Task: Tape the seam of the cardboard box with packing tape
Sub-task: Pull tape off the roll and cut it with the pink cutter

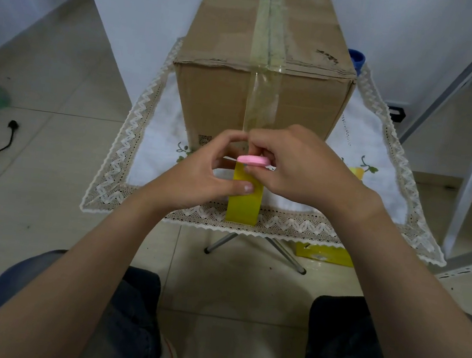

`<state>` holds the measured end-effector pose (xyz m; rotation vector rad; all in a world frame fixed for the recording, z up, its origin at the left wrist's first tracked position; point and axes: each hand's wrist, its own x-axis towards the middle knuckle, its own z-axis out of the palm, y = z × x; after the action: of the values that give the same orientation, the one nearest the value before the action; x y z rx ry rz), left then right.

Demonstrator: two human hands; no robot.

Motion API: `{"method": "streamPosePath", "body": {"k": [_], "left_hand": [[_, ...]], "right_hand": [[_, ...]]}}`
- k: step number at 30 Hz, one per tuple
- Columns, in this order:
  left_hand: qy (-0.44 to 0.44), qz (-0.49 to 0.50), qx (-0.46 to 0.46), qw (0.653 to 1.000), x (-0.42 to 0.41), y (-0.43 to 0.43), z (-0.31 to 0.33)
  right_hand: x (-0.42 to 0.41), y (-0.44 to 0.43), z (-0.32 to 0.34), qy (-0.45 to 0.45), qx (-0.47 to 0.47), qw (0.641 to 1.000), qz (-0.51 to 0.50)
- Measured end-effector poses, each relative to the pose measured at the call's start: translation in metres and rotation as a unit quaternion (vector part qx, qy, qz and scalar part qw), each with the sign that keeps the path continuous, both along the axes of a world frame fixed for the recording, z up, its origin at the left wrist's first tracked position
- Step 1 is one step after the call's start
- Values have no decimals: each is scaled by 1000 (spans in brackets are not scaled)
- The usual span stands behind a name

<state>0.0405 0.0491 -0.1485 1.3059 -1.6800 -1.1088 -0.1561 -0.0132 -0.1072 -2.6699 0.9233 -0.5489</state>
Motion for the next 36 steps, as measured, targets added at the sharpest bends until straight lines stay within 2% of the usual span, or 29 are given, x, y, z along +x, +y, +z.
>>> {"method": "streamPosePath", "body": {"k": [11, 31, 36], "left_hand": [[4, -2, 14, 1000, 1, -2, -1], [-1, 3, 41, 999, 1, 1, 1], [-17, 1, 45, 999, 2, 1, 2]], "right_hand": [[4, 1, 2, 27, -8, 1000, -11], [-20, 6, 6, 5, -2, 1000, -23], [-31, 5, 1, 32, 2, 998, -45]]}}
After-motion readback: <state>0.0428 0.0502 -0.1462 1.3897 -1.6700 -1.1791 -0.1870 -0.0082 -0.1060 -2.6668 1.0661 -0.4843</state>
